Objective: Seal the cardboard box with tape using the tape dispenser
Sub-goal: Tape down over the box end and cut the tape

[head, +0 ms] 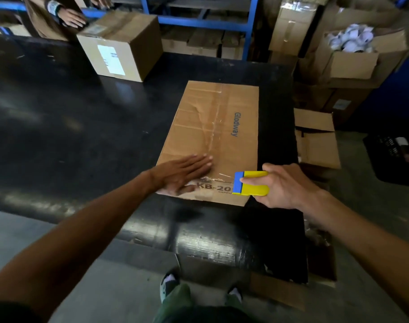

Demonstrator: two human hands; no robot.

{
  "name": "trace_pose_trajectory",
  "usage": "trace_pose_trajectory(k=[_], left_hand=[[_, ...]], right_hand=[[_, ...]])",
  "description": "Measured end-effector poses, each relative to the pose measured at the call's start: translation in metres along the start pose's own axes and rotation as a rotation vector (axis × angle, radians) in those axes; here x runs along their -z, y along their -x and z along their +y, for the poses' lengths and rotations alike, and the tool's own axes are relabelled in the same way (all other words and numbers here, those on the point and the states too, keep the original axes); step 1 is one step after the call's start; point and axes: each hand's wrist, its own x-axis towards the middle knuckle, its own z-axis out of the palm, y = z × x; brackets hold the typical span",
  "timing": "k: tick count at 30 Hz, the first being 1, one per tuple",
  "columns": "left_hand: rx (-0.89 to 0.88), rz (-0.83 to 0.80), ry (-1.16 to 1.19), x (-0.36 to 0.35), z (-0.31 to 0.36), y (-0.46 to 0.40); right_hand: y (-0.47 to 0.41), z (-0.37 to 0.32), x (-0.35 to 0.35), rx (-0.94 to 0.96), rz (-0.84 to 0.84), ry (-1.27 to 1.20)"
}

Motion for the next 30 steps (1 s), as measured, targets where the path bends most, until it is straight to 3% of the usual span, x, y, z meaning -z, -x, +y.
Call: trace_pose_trajectory(k=[4,7,15,22,30], left_hand=[[0.035,0.14,0.027,-0.007,0.033,-0.053],[0.107,0.158,0.082,-0.017,0.041,-0.054],[0.087,0.187,0.1,-0.019,0.038,-0.053],[0.072,0.222,0.097,-0.011,0.038,-0.052],[0.059,0.198,0.044,-0.009,0.046,-0.067]], right_hand=[[0.001,0.002,0.0,0.006,0.027,0.007],[0.003,0.002,-0.008,0.02,0.064,-0.001],[0.013,0.008,-0.027,0.081,0.135,-0.019],[0.047,0.058,-0.03,0.061,0.19,-0.071],[0.042,0.056,-0.045,0.091,0.219,-0.023]])
